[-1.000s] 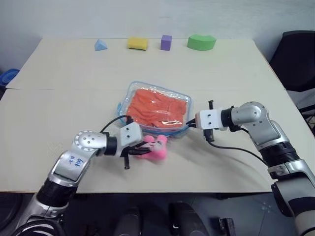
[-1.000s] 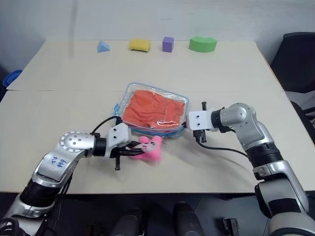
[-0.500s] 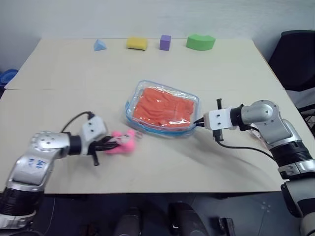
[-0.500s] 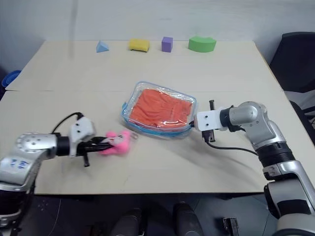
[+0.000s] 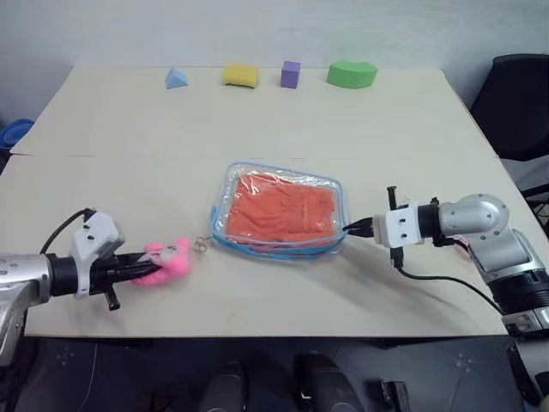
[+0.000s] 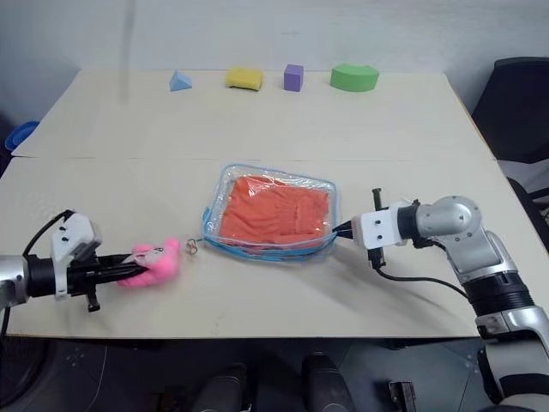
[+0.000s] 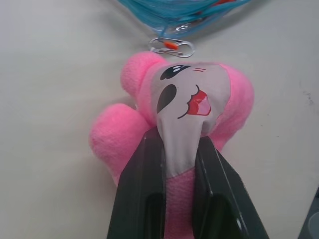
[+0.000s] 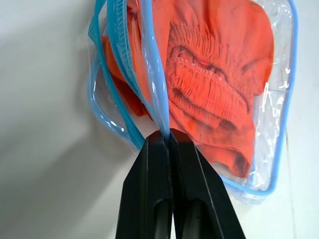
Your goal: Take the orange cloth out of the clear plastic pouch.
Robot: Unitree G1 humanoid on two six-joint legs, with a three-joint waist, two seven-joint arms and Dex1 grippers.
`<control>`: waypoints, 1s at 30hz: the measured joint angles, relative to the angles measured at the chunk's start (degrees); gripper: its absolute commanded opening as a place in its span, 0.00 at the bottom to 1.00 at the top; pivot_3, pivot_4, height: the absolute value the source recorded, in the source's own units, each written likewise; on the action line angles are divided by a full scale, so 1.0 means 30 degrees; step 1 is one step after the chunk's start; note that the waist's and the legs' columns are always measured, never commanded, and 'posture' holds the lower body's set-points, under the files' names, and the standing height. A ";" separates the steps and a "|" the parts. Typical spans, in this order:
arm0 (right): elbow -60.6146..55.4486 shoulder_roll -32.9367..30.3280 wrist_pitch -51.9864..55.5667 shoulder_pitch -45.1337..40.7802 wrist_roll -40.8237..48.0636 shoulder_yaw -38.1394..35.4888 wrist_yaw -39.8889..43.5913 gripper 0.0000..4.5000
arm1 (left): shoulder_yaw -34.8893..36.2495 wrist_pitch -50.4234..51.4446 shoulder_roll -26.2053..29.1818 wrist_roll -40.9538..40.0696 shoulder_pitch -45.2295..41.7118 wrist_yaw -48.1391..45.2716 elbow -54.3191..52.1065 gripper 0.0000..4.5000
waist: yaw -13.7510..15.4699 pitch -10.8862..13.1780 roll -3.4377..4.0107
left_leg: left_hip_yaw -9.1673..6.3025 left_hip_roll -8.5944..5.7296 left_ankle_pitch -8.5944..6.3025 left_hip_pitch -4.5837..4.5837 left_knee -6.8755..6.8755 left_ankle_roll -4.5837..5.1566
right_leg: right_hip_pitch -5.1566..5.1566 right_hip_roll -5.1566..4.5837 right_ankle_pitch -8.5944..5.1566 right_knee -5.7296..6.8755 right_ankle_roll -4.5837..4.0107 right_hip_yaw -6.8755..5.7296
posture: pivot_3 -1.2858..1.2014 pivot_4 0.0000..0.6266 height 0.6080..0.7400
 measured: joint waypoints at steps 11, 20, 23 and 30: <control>-0.7286 -0.1174 0.9815 0.5084 0.5505 -0.3604 -0.0498 0.81 | 0.1016 -0.0134 -0.0309 -0.0647 0.2036 0.0217 0.0030 0.87 | 0.0032 0.0000 0.0001 | -0.0016 0.0003 -0.0049 0.0012 -0.0010 0.0073 | 0.0015 -0.0001 -0.0003 -0.0004 -0.0004 0.0000 | 0.52 0.24 1.00; -1.4125 -0.3177 1.8574 0.8918 1.2497 -0.7509 -0.1208 0.99 | 0.0140 -0.0760 0.2262 -0.1049 -0.4814 -0.1330 0.3113 0.95 | 0.0518 -0.0008 -0.0013 | -0.0063 -0.0016 -0.0068 0.0059 -0.0002 0.0111 | 0.0128 -0.0030 0.0002 -0.0079 0.0003 -0.0058 | 0.52 0.24 1.00; -1.5146 -0.3176 1.9631 0.8904 1.3394 -0.7803 -0.1941 0.99 | -0.3075 -0.2740 0.2083 0.0206 -0.8265 -0.1974 0.2530 0.95 | 0.0558 -0.0008 -0.0012 | -0.0050 -0.0020 -0.0058 0.0057 -0.0002 0.0091 | 0.0130 -0.0029 0.0008 -0.0106 0.0014 -0.0049 | 0.52 0.24 1.00; -1.6299 -0.3175 2.0398 0.9269 1.3642 -0.8083 -0.3334 0.99 | -0.9951 -0.9952 -0.0972 0.5441 -1.1596 -0.2581 0.3945 0.95 | 0.0431 -0.0008 -0.0013 | 0.0002 -0.0008 -0.0055 0.0045 -0.0001 0.0085 | 0.0090 0.0028 0.0011 -0.0083 0.0020 -0.0001 | 0.52 0.24 1.00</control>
